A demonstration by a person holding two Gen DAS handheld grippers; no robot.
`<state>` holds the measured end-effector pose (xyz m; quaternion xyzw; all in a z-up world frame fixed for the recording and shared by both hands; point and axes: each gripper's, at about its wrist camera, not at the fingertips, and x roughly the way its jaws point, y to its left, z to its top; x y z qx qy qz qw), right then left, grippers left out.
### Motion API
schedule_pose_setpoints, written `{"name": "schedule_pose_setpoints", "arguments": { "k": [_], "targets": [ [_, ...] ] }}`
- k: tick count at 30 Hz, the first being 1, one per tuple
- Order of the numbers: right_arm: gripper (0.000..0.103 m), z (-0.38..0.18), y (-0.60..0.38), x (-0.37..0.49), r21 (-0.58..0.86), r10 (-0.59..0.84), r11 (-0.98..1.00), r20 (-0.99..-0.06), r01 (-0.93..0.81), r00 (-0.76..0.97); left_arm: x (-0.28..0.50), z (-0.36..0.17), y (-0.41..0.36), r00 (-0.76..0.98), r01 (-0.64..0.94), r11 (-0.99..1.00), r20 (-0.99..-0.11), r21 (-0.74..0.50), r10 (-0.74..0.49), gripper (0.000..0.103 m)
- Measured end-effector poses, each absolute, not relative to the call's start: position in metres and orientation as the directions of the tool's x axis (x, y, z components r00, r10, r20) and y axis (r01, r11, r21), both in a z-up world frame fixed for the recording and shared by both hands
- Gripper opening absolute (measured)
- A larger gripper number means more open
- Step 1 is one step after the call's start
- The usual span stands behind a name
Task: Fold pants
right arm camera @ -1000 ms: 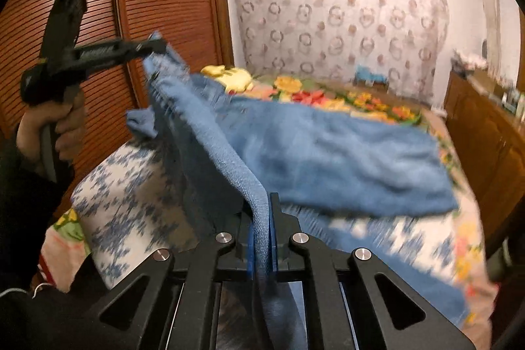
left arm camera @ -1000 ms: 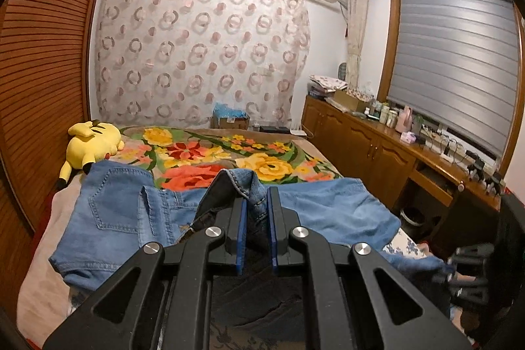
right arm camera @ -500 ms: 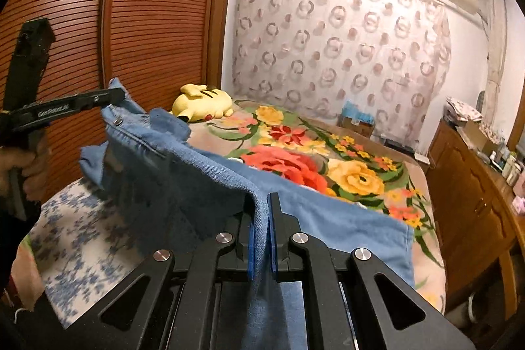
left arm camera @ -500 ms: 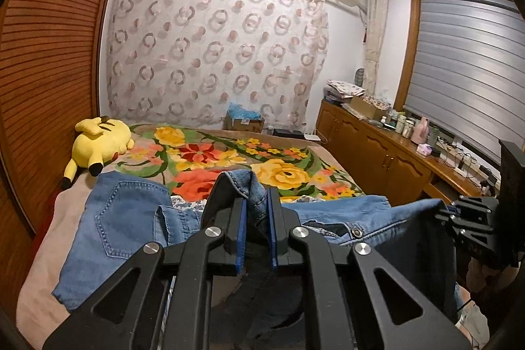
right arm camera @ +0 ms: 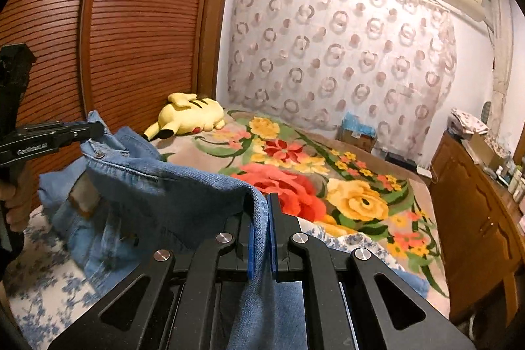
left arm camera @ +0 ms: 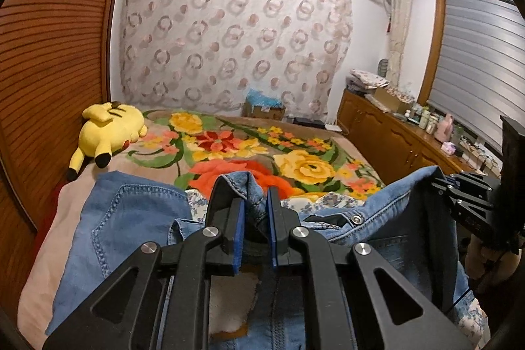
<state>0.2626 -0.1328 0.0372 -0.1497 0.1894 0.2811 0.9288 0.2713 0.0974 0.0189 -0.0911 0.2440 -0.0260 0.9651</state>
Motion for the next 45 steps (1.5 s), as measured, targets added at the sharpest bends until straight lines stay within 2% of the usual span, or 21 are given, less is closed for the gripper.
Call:
{"name": "schedule_pose_setpoints", "arguments": {
  "k": [6, 15, 18, 21, 23, 25, 28, 33, 34, 36, 37, 38, 45],
  "targets": [
    [0.006, 0.008, -0.114, 0.311, -0.148, 0.455, 0.797, -0.49, -0.586, 0.743, 0.288, -0.003, 0.101, 0.854, -0.001, 0.984, -0.512, -0.176, -0.091, 0.012],
    [0.006, -0.001, -0.101, 0.339, -0.139, 0.447, 0.794, -0.526, -0.592, 0.723, 0.299, -0.017, 0.102, 0.828, -0.012, 0.987, -0.555, -0.163, -0.082, 0.014],
    [0.006, -0.002, -0.098, 0.343, -0.141, 0.441, 0.794, -0.534, -0.591, 0.721, 0.298, -0.018, 0.104, 0.823, -0.019, 0.987, -0.563, -0.158, -0.074, 0.019],
    [0.006, -0.001, -0.098, 0.342, -0.143, 0.44, 0.794, -0.534, -0.591, 0.722, 0.295, -0.017, 0.106, 0.823, -0.032, 0.989, -0.565, -0.146, -0.057, 0.03],
    [0.006, -0.001, -0.099, 0.342, -0.145, 0.439, 0.794, -0.536, -0.59, 0.721, 0.293, -0.016, 0.108, 0.826, -0.029, 0.99, -0.561, -0.136, -0.053, 0.048],
    [0.006, -0.001, -0.098, 0.344, -0.146, 0.433, 0.796, -0.54, -0.587, 0.722, 0.289, -0.016, 0.112, 0.826, -0.03, 0.989, -0.561, -0.146, -0.057, 0.053],
    [0.006, -0.001, -0.098, 0.345, -0.145, 0.43, 0.797, -0.545, -0.586, 0.719, 0.284, -0.017, 0.115, 0.826, -0.021, 0.986, -0.559, -0.167, -0.077, 0.08],
    [0.007, 0.001, -0.094, 0.345, -0.162, 0.41, 0.795, -0.566, -0.585, 0.715, 0.277, -0.02, 0.101, 0.819, 0.016, 0.985, -0.563, -0.171, -0.111, 0.08],
    [0.009, 0.001, -0.092, 0.346, -0.162, 0.404, 0.793, -0.58, -0.587, 0.707, 0.275, -0.021, 0.097, 0.821, 0.019, 0.986, -0.56, -0.168, -0.112, 0.08],
    [0.025, 0.005, -0.096, 0.345, -0.138, 0.41, 0.794, -0.598, -0.592, 0.689, 0.271, -0.022, 0.087, 0.823, 0.04, 0.986, -0.554, -0.161, -0.124, 0.08],
    [0.043, 0.008, -0.1, 0.344, -0.122, 0.415, 0.797, -0.599, -0.591, 0.684, 0.269, -0.024, 0.082, 0.822, 0.056, 0.986, -0.554, -0.158, -0.136, 0.08],
    [0.055, 0.011, -0.104, 0.342, -0.111, 0.417, 0.802, -0.599, -0.587, 0.683, 0.269, -0.025, 0.078, 0.82, 0.07, 0.985, -0.554, -0.155, -0.145, 0.08],
    [0.057, 0.031, -0.146, 0.295, -0.062, 0.4, 0.839, -0.602, -0.54, 0.691, 0.266, -0.034, 0.055, 0.803, 0.158, 0.98, -0.562, -0.121, -0.199, 0.08]
  ]
}}
